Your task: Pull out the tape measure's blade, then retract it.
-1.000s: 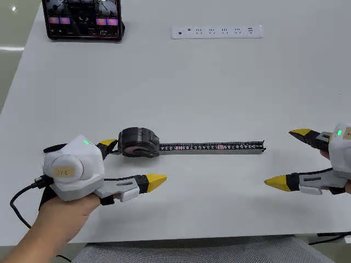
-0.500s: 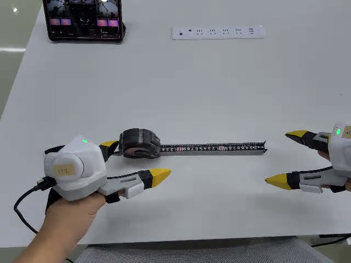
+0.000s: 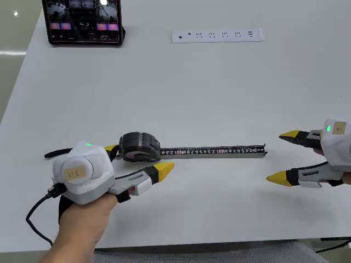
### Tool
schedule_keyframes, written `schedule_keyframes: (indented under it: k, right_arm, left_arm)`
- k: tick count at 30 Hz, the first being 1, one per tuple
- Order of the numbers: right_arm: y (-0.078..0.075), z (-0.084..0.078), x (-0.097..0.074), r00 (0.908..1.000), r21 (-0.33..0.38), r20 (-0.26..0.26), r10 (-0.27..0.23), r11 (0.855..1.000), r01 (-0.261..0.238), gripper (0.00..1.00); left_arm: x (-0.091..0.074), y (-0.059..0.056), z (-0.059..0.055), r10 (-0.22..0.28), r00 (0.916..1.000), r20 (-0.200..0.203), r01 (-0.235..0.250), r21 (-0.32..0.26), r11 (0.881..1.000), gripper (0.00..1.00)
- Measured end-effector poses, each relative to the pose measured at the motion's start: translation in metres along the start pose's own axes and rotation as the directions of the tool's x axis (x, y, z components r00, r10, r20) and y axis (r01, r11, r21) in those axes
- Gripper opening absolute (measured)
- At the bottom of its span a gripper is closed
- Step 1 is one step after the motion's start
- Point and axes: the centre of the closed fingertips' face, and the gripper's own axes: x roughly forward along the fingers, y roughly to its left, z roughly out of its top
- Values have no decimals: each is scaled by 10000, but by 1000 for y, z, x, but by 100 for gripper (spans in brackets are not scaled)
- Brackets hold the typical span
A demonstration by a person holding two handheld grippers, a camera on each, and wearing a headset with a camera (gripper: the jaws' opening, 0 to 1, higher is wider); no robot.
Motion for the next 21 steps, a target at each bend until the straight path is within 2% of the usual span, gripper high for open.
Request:
schedule_keyframes:
  k: [5, 7, 9, 11, 21]
  right_arm:
    - [-1, -3, 3, 9991, -253, -286, 302, 9992, -309, 58]
    - [-1, -3, 4, 9983, -283, -377, 441, 9986, -452, 56]
    - [-2, -4, 6, 9976, -376, -462, 522, 9978, -539, 55]
    - [-3, -6, 7, 9962, -489, -609, 624, 9967, -654, 53]
    - [-7, -9, 15, 9877, -1012, -1189, 1011, 9884, -1134, 44]
  left_arm:
    - [5, 2, -1, 352, 9994, -5, -352, -191, 9992, 85]
    - [8, 4, -1, 629, 9980, -24, -630, -161, 9979, 84]
    - [9, 6, 0, 786, 9969, 71, -782, -480, 9958, 83]
    - [11, 7, -1, 939, 9955, 94, -933, -501, 9944, 83]
    - [18, 14, -7, 1829, 9831, -69, -1830, -56, 9831, 76]
